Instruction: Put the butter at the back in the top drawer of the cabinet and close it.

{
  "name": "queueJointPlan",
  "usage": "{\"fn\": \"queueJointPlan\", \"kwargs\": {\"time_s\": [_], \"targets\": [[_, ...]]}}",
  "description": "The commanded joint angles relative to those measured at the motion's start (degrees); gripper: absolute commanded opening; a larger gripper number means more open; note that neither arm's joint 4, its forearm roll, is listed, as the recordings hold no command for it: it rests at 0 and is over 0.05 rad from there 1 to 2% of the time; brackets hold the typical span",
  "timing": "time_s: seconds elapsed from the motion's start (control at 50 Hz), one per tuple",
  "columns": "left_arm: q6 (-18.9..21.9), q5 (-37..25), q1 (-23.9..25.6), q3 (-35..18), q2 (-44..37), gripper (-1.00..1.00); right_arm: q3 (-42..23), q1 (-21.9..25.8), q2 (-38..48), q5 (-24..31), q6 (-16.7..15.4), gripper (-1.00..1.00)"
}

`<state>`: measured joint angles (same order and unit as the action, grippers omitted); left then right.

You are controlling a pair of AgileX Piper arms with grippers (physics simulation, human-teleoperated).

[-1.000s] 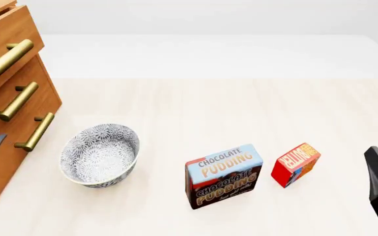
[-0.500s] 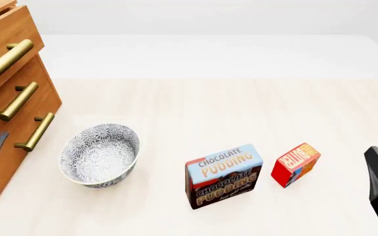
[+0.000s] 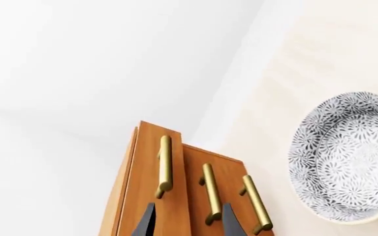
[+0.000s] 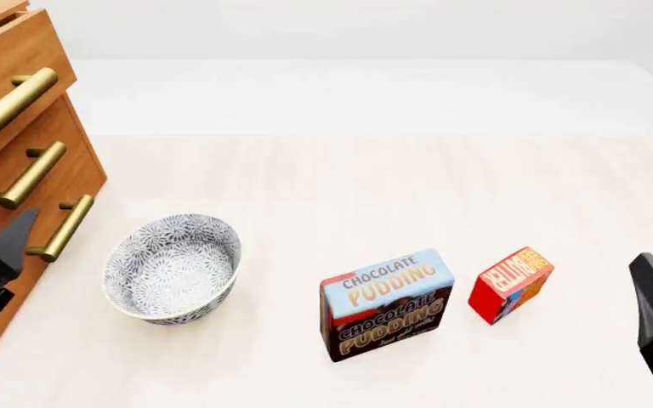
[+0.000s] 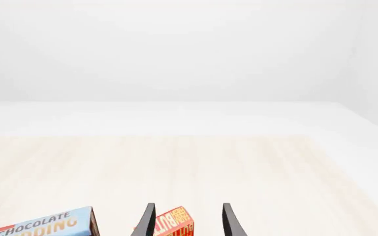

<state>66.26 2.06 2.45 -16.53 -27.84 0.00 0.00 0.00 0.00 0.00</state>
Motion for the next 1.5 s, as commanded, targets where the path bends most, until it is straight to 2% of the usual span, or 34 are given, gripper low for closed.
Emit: {"fn": "queueJointPlan", "kwargs": {"time_s": [0.02,0.36,0.8,1.0,1.14,1.32,1.5], "targets": [[1.28,6.77,-0.72,0.33,-6.36,1.0,0.0,0.0,0.0,0.0,0.0,1.0],[1.93,14.0,-2.69,0.57,-13.25,1.0,0.0,0.0,0.0,0.0,0.0,1.0],[2.09,18.63,-4.39,-0.28,-18.06,1.0,0.0,0.0,0.0,0.0,0.0,1.0],[1.6,7.44,-6.71,-2.56,-9.34,1.0,0.0,0.0,0.0,0.0,0.0,1.0],[1.71,4.66,-7.45,-3.34,-7.11,1.0,0.0,0.0,0.0,0.0,0.0,1.0],[2.01,4.31,-8.12,-4.41,-7.68,1.0,0.0,0.0,0.0,0.0,0.0,1.0],[2.44,6.6,-8.11,-4.53,-10.29,1.0,0.0,0.0,0.0,0.0,0.0,1.0]]}}
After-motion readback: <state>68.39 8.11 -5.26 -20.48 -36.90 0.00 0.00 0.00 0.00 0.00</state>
